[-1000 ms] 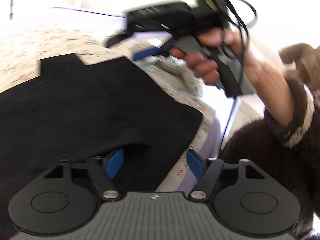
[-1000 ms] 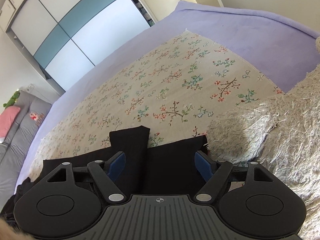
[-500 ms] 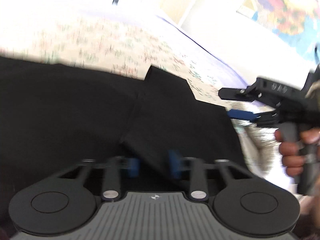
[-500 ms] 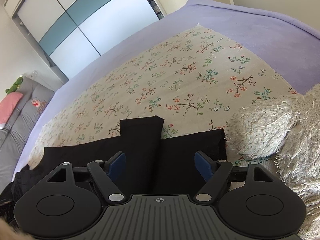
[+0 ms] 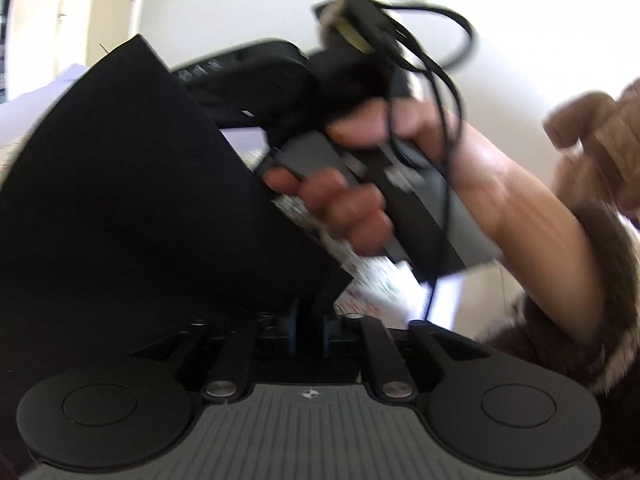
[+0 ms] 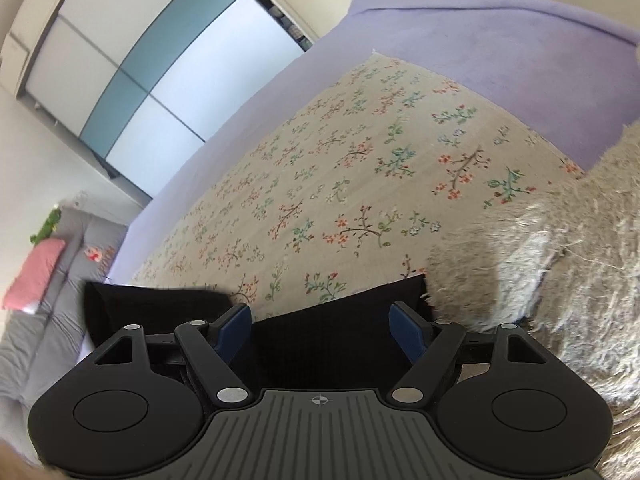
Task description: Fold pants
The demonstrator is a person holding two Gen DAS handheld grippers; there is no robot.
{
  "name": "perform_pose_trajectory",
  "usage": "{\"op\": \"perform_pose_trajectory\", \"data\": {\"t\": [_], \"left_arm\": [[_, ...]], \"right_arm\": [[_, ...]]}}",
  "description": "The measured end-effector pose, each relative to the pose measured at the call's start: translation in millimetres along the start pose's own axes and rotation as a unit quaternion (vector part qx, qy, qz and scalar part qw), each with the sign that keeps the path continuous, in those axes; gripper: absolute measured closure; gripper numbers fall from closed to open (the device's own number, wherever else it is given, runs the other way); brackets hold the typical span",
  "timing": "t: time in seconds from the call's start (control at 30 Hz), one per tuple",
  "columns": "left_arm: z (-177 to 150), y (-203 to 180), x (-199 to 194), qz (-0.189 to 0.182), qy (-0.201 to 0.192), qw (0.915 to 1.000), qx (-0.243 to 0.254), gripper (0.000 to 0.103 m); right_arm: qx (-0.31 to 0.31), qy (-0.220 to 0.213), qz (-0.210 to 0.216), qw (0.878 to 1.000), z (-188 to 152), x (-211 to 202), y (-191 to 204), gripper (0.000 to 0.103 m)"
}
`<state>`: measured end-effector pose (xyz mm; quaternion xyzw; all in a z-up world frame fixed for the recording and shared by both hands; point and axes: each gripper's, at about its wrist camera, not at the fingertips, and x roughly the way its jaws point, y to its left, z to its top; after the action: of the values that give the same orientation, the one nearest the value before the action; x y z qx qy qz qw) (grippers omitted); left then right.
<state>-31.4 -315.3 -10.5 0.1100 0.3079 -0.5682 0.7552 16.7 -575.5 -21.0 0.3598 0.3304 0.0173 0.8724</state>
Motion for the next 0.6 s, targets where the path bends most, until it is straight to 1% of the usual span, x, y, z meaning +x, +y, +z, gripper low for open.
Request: {"op": "perform_pose_trajectory", "data": {"t": [0.03, 0.07, 0.13, 0.2, 0.33, 0.4, 0.47, 0.53, 0.6], "left_arm": [[-0.8, -2.4, -0.6, -0.002, 0.003, 1.0, 0.005, 0.028], [-2.5, -5.7, -4.7, -0.003, 0.004, 0.9999, 0.009, 0.025], [-6.6, -9.1, -10.8, 0.002, 0.006, 0.9998, 0.018, 0.011], [-14.9, -9.9, -21.9, 0.013, 0.007, 0.9996, 0.025, 0.005], [-28.1, 0.6, -33.2, 0.045, 0.016, 0.9986, 0.023, 0.002], [-38.9, 8.4, -47.0, 0.066, 0.018, 0.9974, 0.021, 0.001], [-49.9, 16.6, -60.6, 0.088, 0.025, 0.9957, 0.018, 0.001], [-61.7, 27.5, -76.1, 0.113, 0.036, 0.9928, 0.014, 0.001], [-74.6, 36.9, -90.8, 0.135, 0.047, 0.9896, 0.01, 0.001]], "right_arm": [[0.01, 0.002, 0.004, 1.0, 1.0, 0.0, -5.2, 0.026], [0.021, 0.005, 0.007, 1.0, 1.4, 0.2, -10.6, 0.026], [0.042, 0.013, 0.014, 0.999, 0.5, 1.5, -20.2, 0.026], [0.058, 0.015, 0.014, 0.998, -0.3, 1.8, -27.2, 0.026], [0.071, 0.012, 0.031, 0.997, -1.1, -2.4, -32.6, 0.027], [0.065, 0.004, 0.022, 0.998, -1.6, -4.9, -30.7, 0.027], [0.056, -0.005, 0.013, 0.998, -2.8, -8.0, -27.5, 0.031], [0.047, -0.016, -0.007, 0.999, -5.3, -13.4, -23.3, 0.034], [0.03, -0.027, -0.027, 0.999, -10.9, -22.5, -17.8, 0.034]]}}
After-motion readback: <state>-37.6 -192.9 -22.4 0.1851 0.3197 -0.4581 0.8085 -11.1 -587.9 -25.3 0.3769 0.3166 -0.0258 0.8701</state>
